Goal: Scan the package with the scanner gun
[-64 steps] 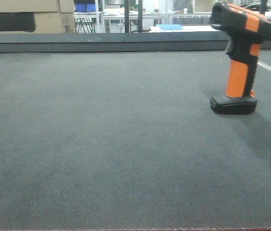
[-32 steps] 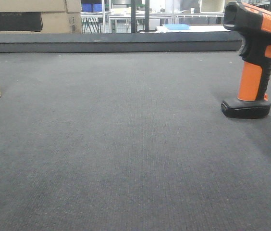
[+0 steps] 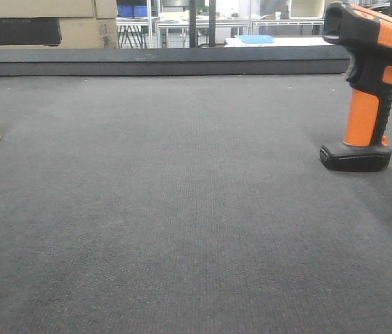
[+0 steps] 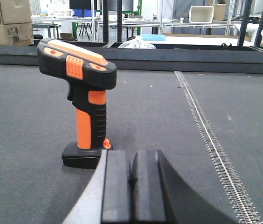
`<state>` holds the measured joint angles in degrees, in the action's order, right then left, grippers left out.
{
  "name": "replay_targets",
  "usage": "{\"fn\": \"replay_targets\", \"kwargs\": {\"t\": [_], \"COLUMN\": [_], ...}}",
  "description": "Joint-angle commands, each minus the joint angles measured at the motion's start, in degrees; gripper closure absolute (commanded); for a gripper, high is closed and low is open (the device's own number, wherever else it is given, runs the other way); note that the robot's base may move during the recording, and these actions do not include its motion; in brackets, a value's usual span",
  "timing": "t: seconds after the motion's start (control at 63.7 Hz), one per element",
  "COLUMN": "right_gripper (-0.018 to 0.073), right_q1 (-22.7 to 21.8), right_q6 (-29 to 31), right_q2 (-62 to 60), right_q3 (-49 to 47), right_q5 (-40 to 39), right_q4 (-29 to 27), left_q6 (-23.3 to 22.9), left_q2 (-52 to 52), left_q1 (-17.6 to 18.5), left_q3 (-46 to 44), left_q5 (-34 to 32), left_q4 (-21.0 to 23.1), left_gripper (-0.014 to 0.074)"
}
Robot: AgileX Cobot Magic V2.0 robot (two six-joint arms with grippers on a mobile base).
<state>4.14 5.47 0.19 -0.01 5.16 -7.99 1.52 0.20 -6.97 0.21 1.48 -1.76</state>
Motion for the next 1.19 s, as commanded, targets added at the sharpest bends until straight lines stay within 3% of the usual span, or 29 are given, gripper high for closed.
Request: {"fn": "replay_targets", "kwargs": {"t": [0.0, 1.177], "right_gripper": [0.0712, 0.0712], "right_q1": [-0.22, -0.22], "right_q6": [0.07, 0.07], "right_q2": [-0.19, -0.19], "right_q3": [0.01, 0.01], "right_q5": [-0.98, -2.03], "right_q4": [0.43, 1.5], "left_q6": [-0.04, -0.04], "left_q2": [-0.2, -0.2], "left_q1": [-0.03, -0.04], "left_q3": [-0.21, -0.21], "left_q5": [-0.88, -2.48], "left_q4": [0.16, 0.16], "left_gripper": [0.0708, 0.0708]}}
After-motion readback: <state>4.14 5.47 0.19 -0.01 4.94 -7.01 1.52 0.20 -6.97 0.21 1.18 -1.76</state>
